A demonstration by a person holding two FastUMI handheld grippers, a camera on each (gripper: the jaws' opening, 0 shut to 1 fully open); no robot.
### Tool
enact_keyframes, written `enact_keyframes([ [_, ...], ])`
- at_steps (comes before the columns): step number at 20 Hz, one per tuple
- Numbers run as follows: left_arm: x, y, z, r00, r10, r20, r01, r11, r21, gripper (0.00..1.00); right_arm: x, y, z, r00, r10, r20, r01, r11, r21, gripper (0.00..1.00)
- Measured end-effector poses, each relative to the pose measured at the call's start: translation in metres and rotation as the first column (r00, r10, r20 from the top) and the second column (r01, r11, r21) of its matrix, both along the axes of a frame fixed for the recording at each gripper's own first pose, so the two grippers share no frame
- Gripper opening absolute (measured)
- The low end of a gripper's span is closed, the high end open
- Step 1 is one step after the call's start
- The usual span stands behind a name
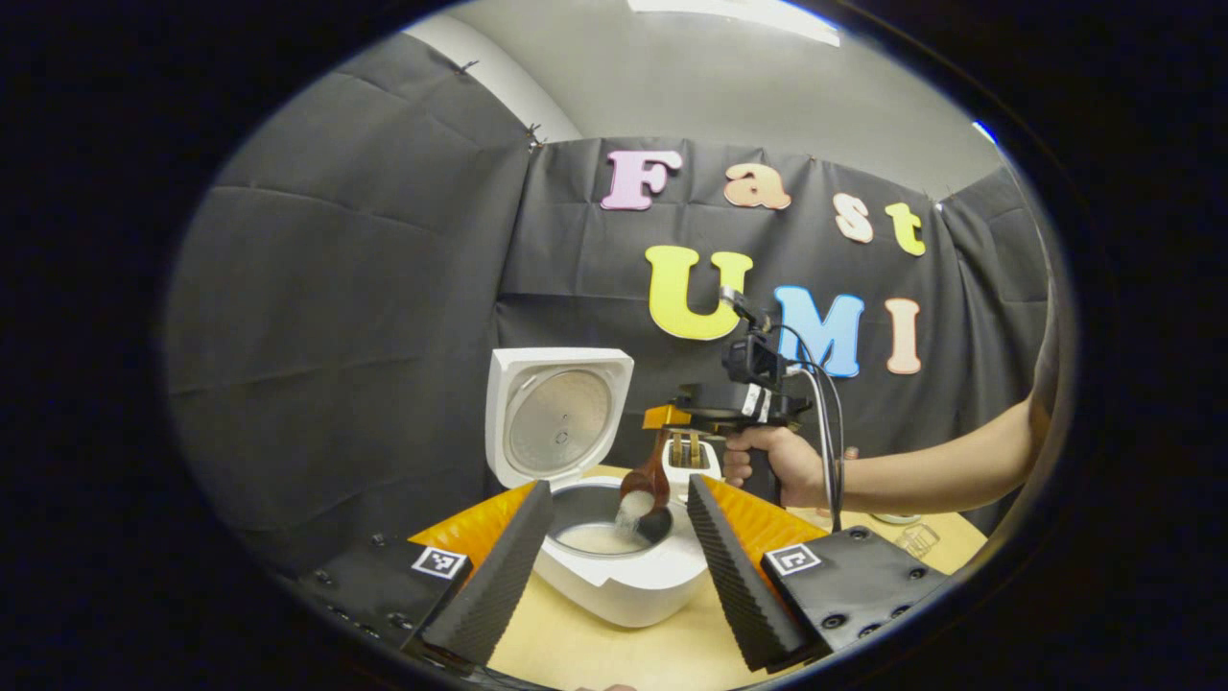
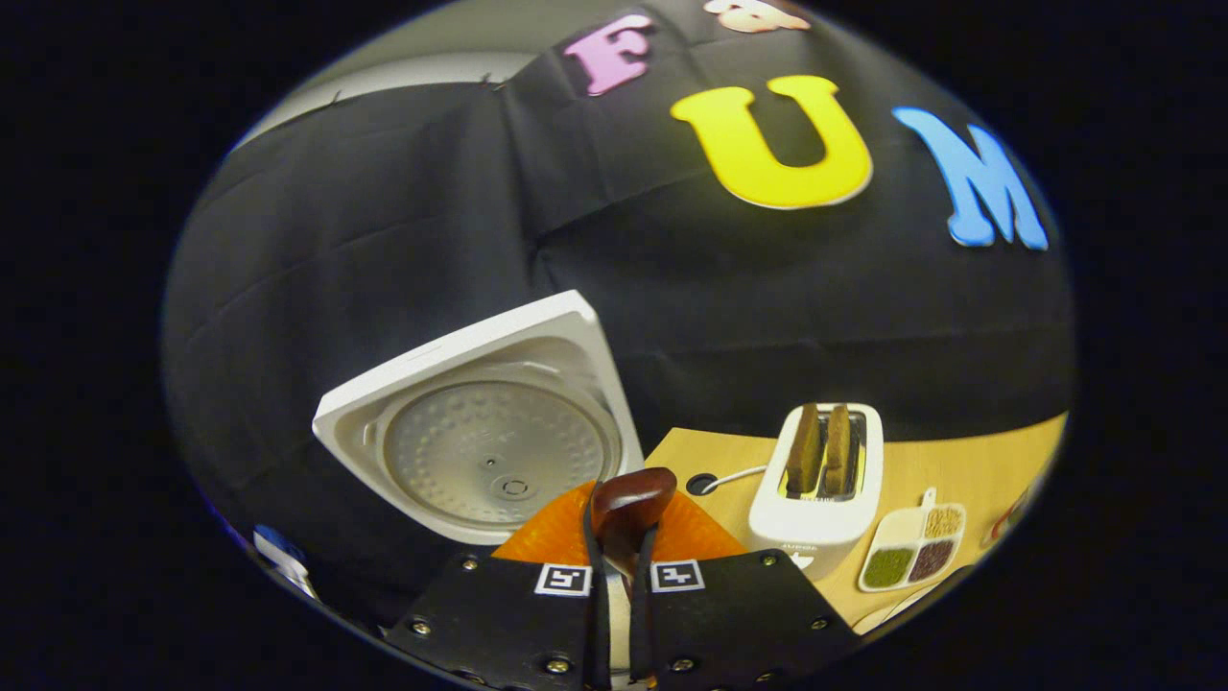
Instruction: Close the left gripper, press the button to open the rice cooker; take a wooden spoon from the chopstick holder with the right hand, scoop a spoonful of rice and pour it into the rice cooker, then put the wooden spoon back into the chopstick holder.
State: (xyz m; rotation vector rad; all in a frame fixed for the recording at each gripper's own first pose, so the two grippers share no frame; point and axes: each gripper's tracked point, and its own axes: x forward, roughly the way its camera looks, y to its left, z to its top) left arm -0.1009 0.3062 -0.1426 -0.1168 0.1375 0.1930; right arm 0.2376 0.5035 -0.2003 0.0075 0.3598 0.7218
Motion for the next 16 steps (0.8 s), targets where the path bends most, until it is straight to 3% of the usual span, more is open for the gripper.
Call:
enact_keyframes([
  [2,-0.001,-0.002,0.0,1.0,-0.003,0.007,0.003,1.0,-0.003,0.97,-0.015,0.015,0.007,0.988,0.106,0.115,-0.094,0.99,-0.105,0.09],
  [4,-0.003,-0.002,-0.002,1.0,0.002,0.002,-0.002,1.0,0.006,0.96,-0.032,0.026,0.016,0.955,0.204,0.215,-0.162,0.967,-0.198,0.08],
  [7,-0.003,-0.004,0.0,1.0,0.011,0.003,-0.011,1.0,0.01,0.97,-0.048,0.029,0.021,0.921,0.282,0.267,-0.219,0.945,-0.244,0.08],
  [9,-0.007,-0.006,0.002,1.0,0.006,0.014,-0.006,1.0,0.004,0.98,-0.038,0.024,0.02,0.939,0.254,0.231,-0.213,0.958,-0.19,0.08],
  [12,-0.003,-0.009,0.003,0.999,-0.015,0.031,0.015,1.0,0.004,0.99,-0.024,0.004,0.03,0.981,0.157,0.116,-0.159,0.987,0.009,0.08],
  [14,-0.001,-0.012,0.004,0.999,-0.035,0.041,0.035,0.999,0.005,0.97,-0.013,-0.015,0.039,0.995,0.1,0.011,-0.1,0.983,0.156,0.08],
  [16,0.003,-0.013,0.002,0.998,-0.054,0.044,0.054,0.999,0.0,0.96,-0.006,-0.041,0.05,0.995,0.041,-0.091,-0.014,0.958,0.287,0.08],
])
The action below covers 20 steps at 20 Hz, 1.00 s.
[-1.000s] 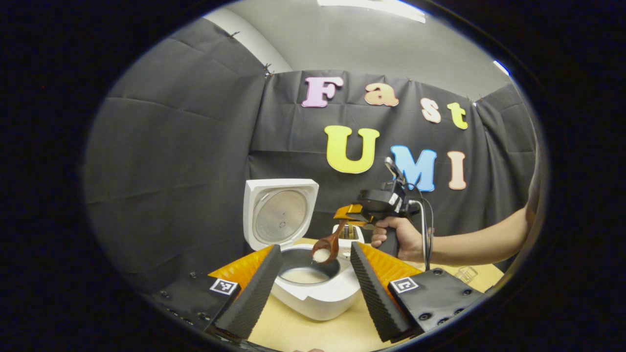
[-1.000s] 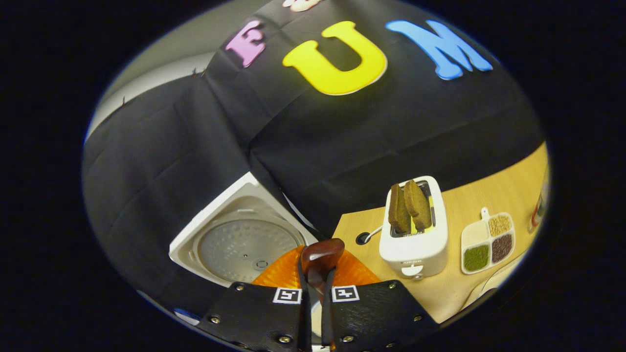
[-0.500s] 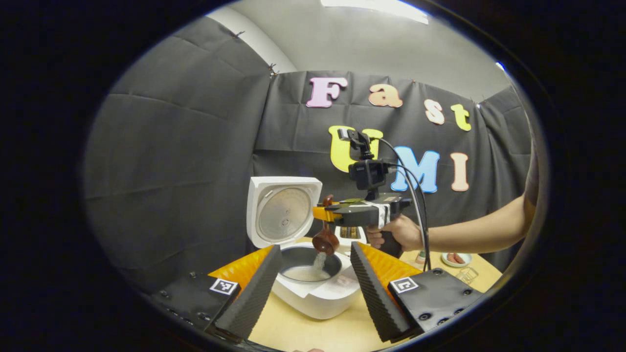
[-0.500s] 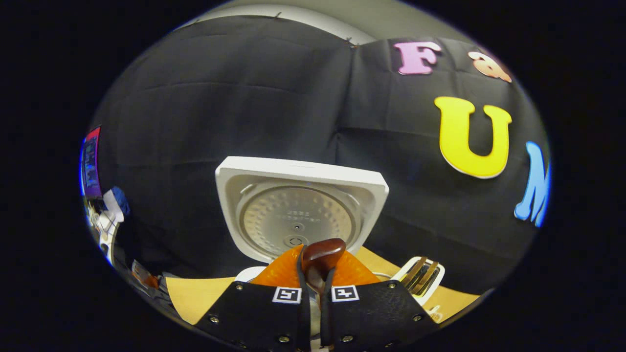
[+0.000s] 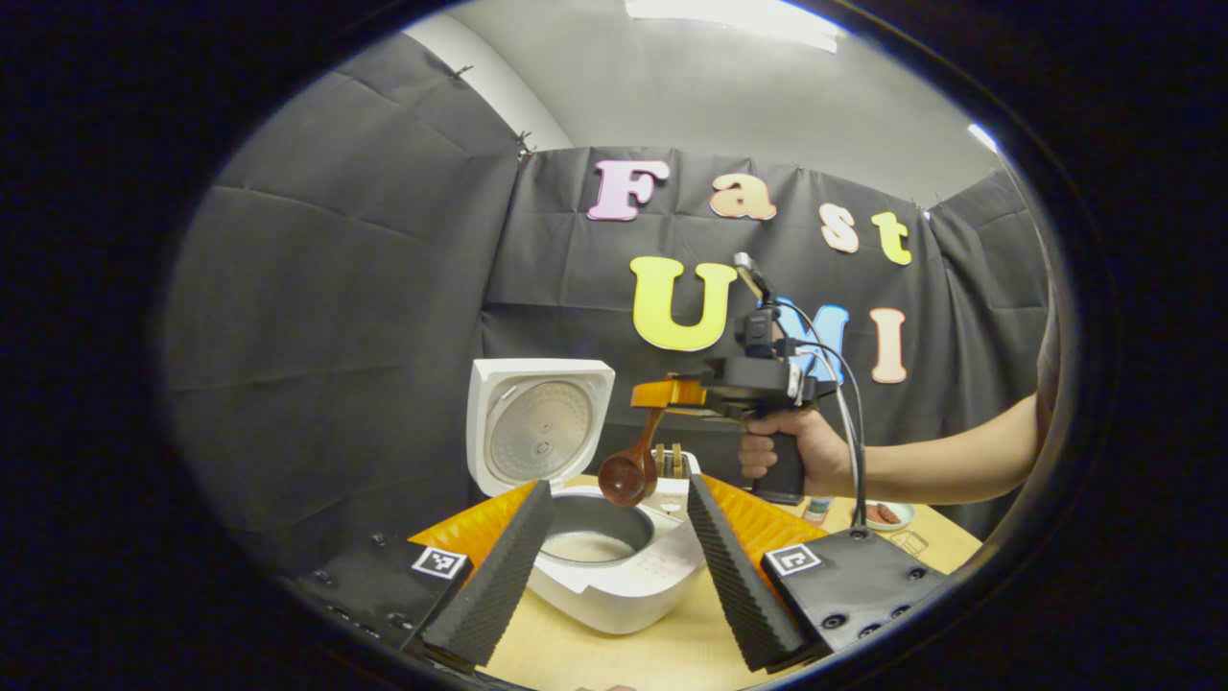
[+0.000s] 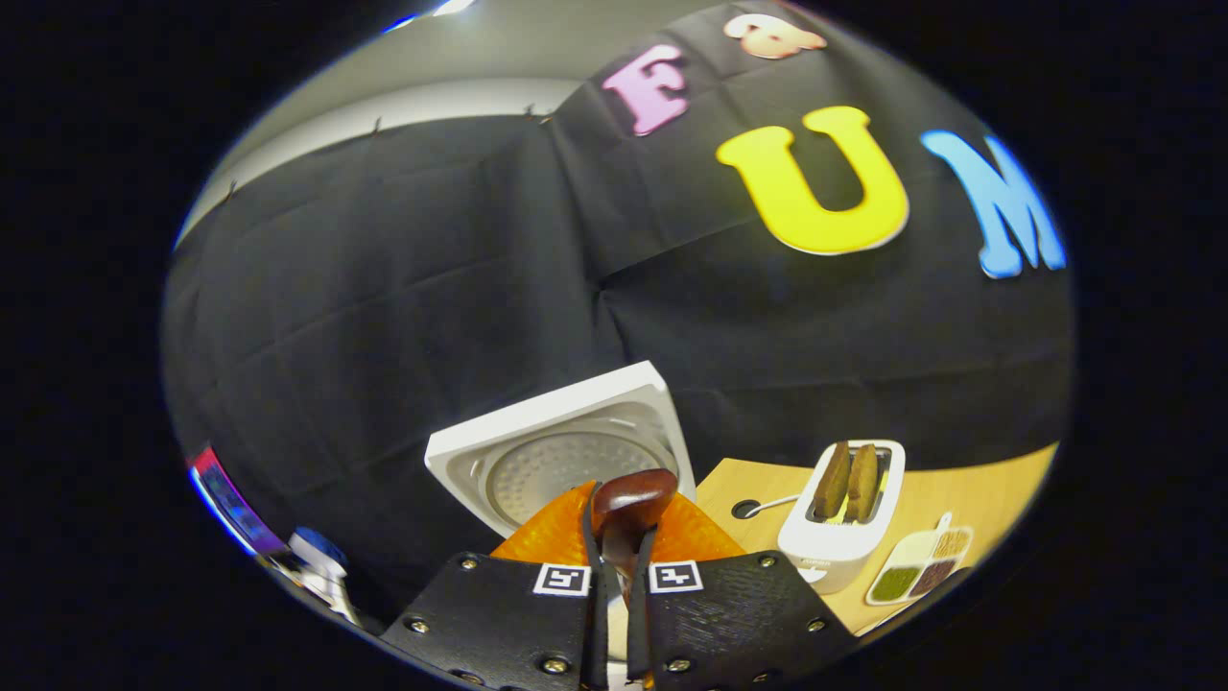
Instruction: Close the left gripper, press the button to open the rice cooker; take a wooden spoon from the chopstick holder with the right hand, scoop a spoonful of rice and pour it into the rice cooker, then put the wooden spoon back into the chopstick holder.
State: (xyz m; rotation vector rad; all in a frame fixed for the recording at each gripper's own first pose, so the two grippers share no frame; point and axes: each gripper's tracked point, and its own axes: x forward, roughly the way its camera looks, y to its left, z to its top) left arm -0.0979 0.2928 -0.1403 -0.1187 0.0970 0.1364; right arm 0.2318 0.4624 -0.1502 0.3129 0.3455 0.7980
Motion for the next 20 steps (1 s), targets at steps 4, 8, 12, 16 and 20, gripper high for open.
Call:
enact_keyframes([
  [4,0.009,-0.01,0.002,0.998,-0.061,0.007,0.061,0.998,-0.01,0.97,0.005,-0.066,0.012,0.984,-0.127,-0.127,0.148,0.974,0.171,0.08],
  [8,0.028,-0.039,0.01,0.986,-0.161,0.032,0.162,0.987,-0.009,0.96,-0.011,-0.126,0.018,0.96,-0.209,-0.189,0.253,0.935,0.25,0.08],
  [12,0.038,-0.055,0.004,0.977,-0.212,0.006,0.212,0.977,-0.003,0.96,-0.031,-0.182,0.028,0.935,-0.293,-0.2,0.339,0.903,0.262,0.08],
  [16,0.045,-0.078,0.002,0.965,-0.262,-0.014,0.262,0.965,-0.001,0.97,-0.068,-0.243,0.035,0.907,-0.365,-0.211,0.413,0.868,0.274,0.08],
  [20,0.052,-0.098,0.006,0.957,-0.29,-0.012,0.29,0.957,0.004,0.97,-0.1,-0.29,0.035,0.875,-0.428,-0.225,0.478,0.837,0.267,0.08],
])
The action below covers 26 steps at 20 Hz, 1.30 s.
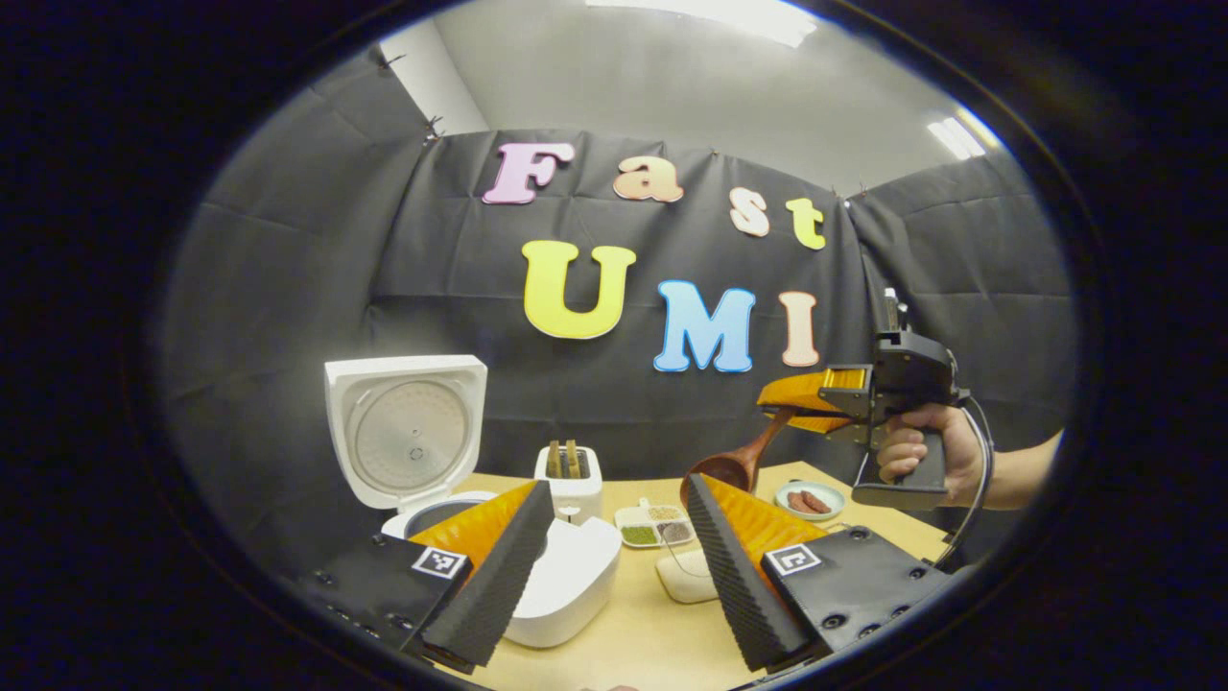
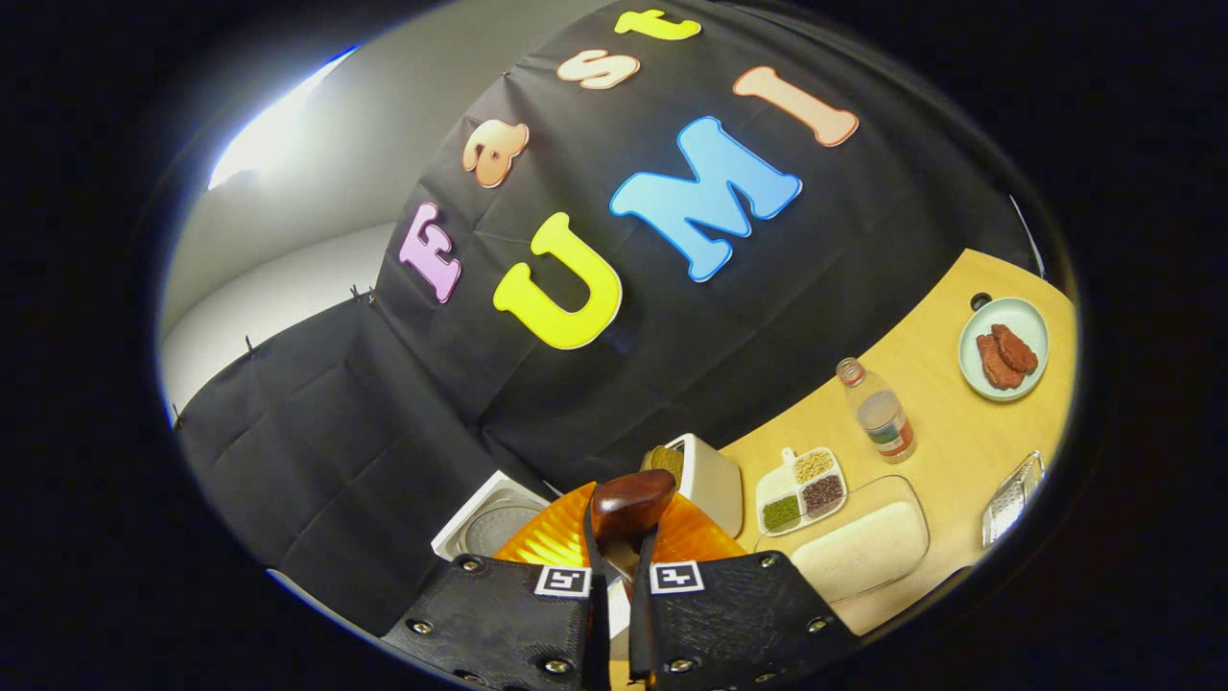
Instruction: Close the left gripper, press the button to open the rice cooker; take a wooden spoon from the chopstick holder with the right hand, scoop a spoonful of rice and pour it into the rice cooker, then put the wooden spoon back into the chopstick holder.
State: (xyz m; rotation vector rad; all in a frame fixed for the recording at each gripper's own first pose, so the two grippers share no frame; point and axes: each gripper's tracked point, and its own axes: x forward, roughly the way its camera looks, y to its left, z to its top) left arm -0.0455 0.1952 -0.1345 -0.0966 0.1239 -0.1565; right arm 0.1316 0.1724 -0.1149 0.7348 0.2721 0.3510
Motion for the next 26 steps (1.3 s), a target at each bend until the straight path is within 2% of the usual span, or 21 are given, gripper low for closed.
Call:
enact_keyframes([
  [8,0.02,-0.018,0.004,1.0,0.02,-0.005,-0.02,1.0,0.004,0.96,-0.021,-0.091,-0.005,0.994,-0.111,-0.026,0.109,0.993,-0.048,0.08],
  [11,0.027,-0.033,0.01,1.0,0.013,-0.003,-0.013,1.0,0.006,0.99,-0.023,-0.124,-0.008,0.987,-0.158,-0.027,0.155,0.985,-0.079,0.08],
  [18,0.039,-0.067,0.009,1.0,-0.012,-0.022,0.011,1.0,-0.004,0.96,-0.027,-0.192,-0.022,0.966,-0.257,-0.029,0.245,0.943,-0.226,0.08],
  [26,0.041,-0.092,0.011,0.999,-0.004,-0.039,0.005,1.0,0.015,0.96,-0.031,-0.24,-0.063,0.94,-0.337,-0.059,0.298,0.89,-0.344,0.08],
])
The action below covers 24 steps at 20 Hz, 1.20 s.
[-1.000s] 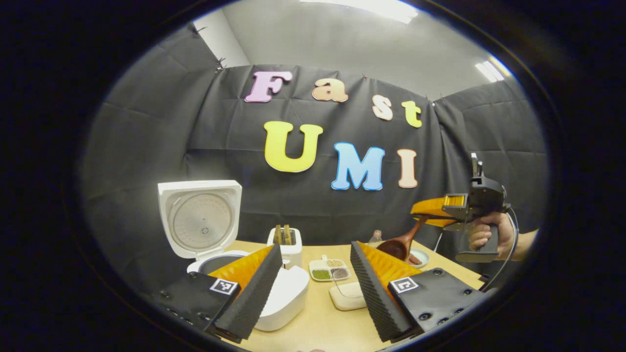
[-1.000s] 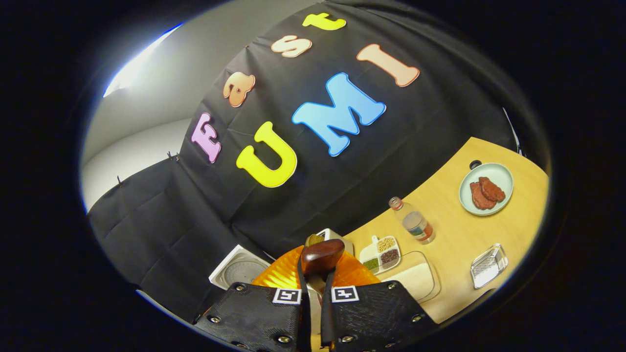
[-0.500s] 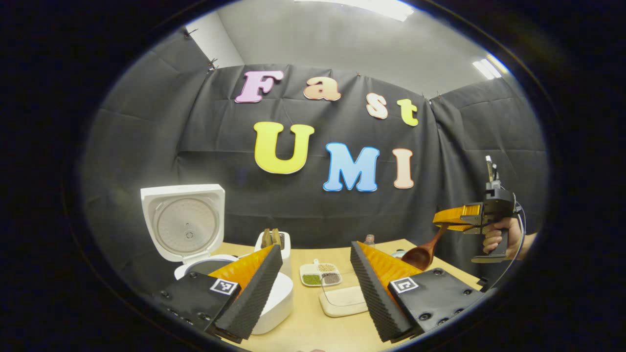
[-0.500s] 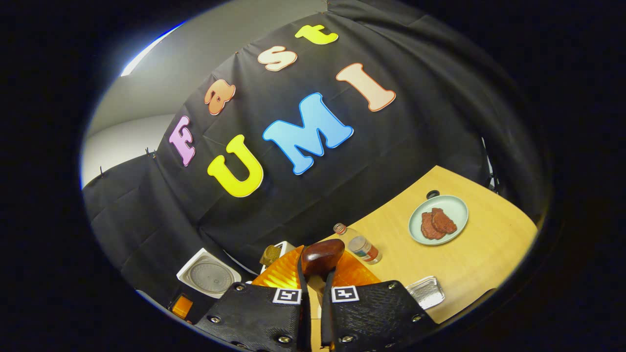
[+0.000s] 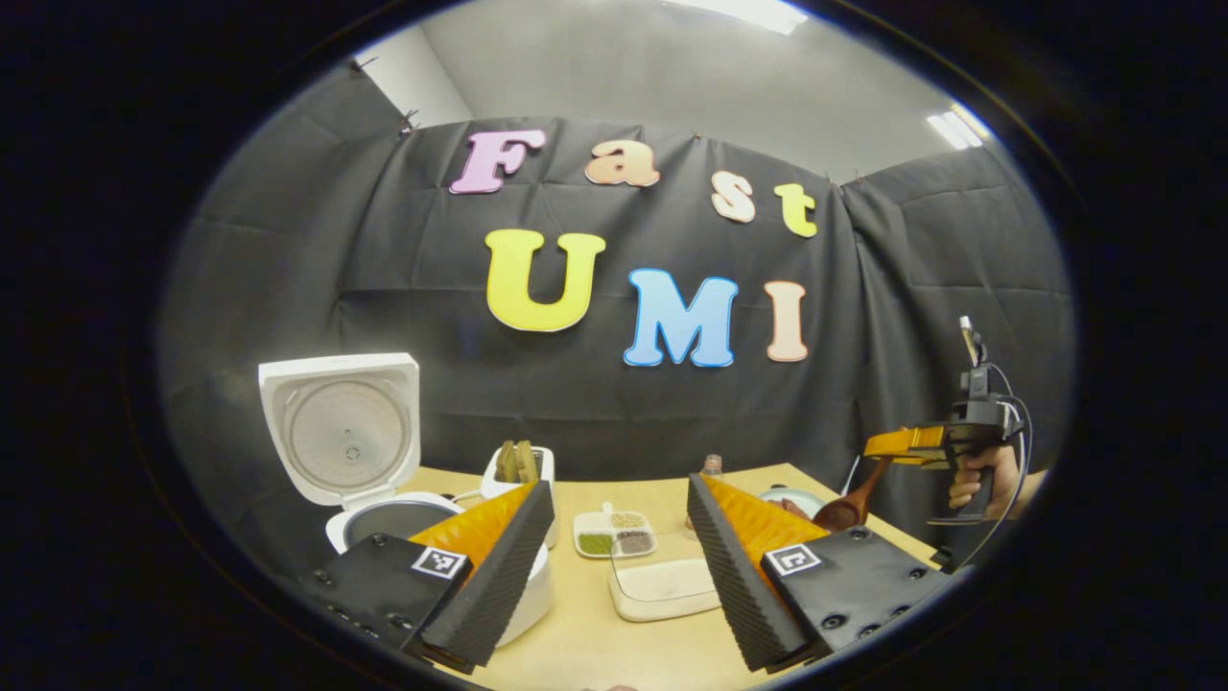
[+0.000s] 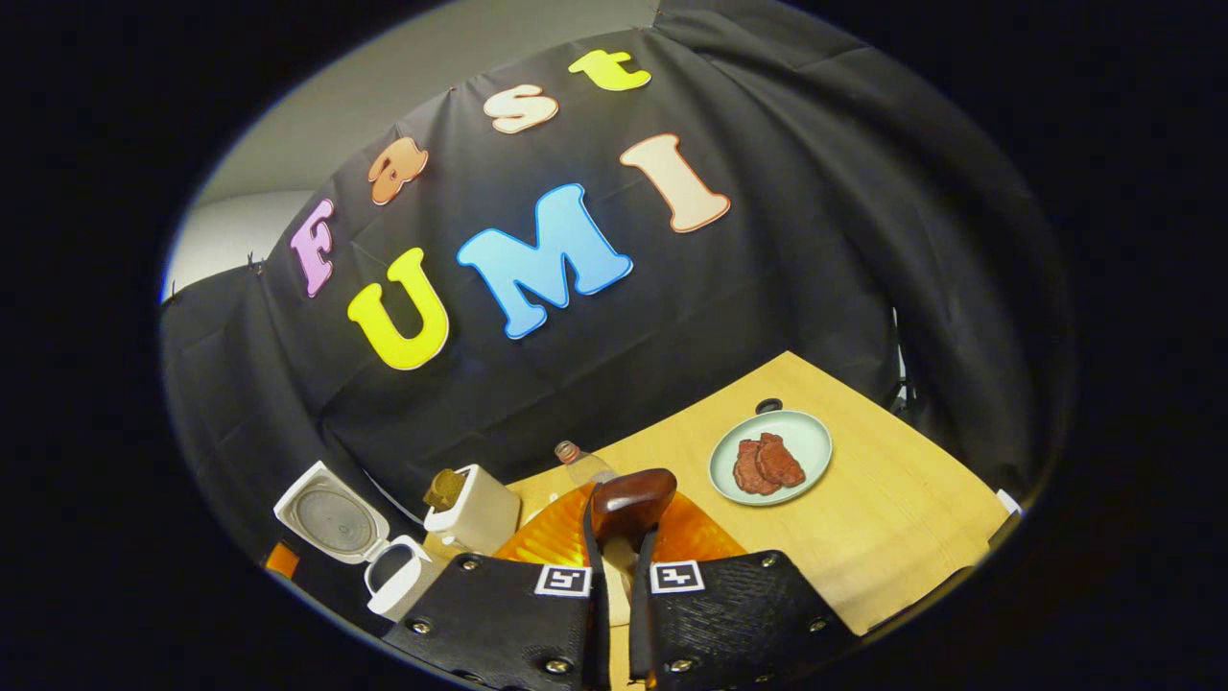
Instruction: Close the left gripper, press the button to open the rice cooker; take a wooden spoon from the chopstick holder with the right hand, scoop a spoonful of rice and pour it into the rice cooker, then put the wooden spoon back into the chopstick holder.
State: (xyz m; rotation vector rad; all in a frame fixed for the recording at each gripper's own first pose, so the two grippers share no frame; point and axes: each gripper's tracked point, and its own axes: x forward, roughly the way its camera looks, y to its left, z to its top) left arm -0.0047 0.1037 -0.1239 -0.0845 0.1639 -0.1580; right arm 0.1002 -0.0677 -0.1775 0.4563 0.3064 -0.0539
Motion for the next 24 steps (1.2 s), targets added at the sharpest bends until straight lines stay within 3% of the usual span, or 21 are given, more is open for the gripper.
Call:
enact_keyframes([
  [7,0.001,-0.005,0.004,1.0,0.028,-0.009,-0.027,0.999,0.036,0.96,0.011,-0.006,-0.069,0.995,0.011,-0.1,-0.028,0.985,-0.169,0.08],
  [14,-0.003,-0.002,0.005,0.997,0.069,-0.023,-0.067,0.996,0.063,0.97,0.024,0.007,-0.124,0.983,0.029,-0.183,-0.068,0.976,-0.209,0.08],
  [19,-0.002,-0.011,0.004,0.998,0.053,-0.029,-0.051,0.997,0.064,0.97,0.021,0.003,-0.131,0.984,0.011,-0.179,-0.057,0.966,-0.254,0.09],
  [20,-0.001,-0.015,0.003,0.999,0.047,-0.028,-0.045,0.997,0.066,0.97,0.016,-0.004,-0.13,0.983,0.003,-0.184,-0.059,0.953,-0.297,0.19],
  [21,0.001,-0.019,0.004,0.999,0.037,-0.022,-0.035,0.997,0.063,0.97,0.011,-0.008,-0.129,0.983,0.023,-0.182,-0.084,0.938,-0.337,0.22],
  [24,0.008,-0.037,0.004,1.0,-0.008,-0.015,0.009,0.999,0.039,0.97,-0.002,-0.025,-0.11,0.986,0.021,-0.164,-0.094,0.885,-0.455,0.95],
])
